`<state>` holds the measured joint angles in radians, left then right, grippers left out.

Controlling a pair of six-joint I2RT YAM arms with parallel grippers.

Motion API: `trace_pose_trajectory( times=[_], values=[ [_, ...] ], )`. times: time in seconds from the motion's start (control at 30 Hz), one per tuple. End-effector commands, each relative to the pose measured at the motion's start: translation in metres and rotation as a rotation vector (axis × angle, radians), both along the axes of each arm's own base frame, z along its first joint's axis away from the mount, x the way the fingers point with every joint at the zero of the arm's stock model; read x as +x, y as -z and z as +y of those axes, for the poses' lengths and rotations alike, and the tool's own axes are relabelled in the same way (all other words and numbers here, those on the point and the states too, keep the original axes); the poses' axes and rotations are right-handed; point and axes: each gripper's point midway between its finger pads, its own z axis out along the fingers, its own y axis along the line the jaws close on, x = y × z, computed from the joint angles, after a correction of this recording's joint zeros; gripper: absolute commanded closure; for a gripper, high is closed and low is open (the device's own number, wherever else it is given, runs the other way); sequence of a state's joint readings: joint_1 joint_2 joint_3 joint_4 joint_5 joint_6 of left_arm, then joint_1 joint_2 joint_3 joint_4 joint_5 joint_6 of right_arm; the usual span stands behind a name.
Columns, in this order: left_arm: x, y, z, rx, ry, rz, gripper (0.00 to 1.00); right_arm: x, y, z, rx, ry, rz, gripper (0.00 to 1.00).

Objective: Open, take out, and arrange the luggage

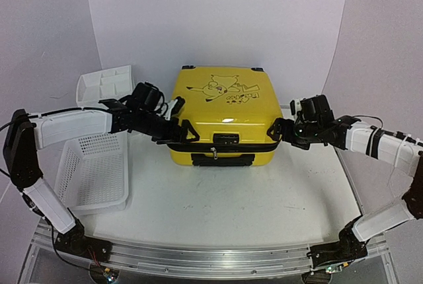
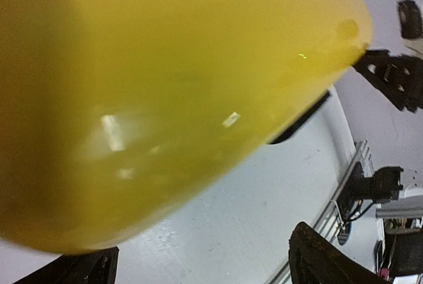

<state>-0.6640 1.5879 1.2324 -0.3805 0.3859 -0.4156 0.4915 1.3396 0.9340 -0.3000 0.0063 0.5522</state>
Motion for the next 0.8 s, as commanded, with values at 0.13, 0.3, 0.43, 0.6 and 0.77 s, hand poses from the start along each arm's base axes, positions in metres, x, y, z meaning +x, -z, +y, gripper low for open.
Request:
trace_pose_trajectory(
  times=[0.13, 0.3, 0.43, 0.6, 0.77],
  values=[
    [-0.031, -0.063, -0.11, -0.2, 0.226, -0.153, 0.12, 0.025, -0.022, -0.032, -0.112, -0.051, -0.079, 0.08],
    [-0.043, -0.081, -0.103, -0.208, 0.244, -0.208, 0.11, -0.007, -0.026, -0.027, -0.138, -0.191, -0.037, 0.1],
    [-0.037, -0.088, -0.057, -0.137, 0.161, -0.27, 0.07, -0.03, -0.03, -0.016, -0.034, -0.239, 0.001, 0.1],
    [0.003, -0.089, 0.022, -0.107, -0.029, -0.25, 0.04, -0.034, -0.039, 0.009, 0.18, -0.265, -0.005, 0.09],
    [0.033, -0.09, 0.037, -0.1, -0.071, -0.259, 0.01, -0.013, -0.042, 0.019, 0.245, -0.238, -0.046, 0.08]
  ],
)
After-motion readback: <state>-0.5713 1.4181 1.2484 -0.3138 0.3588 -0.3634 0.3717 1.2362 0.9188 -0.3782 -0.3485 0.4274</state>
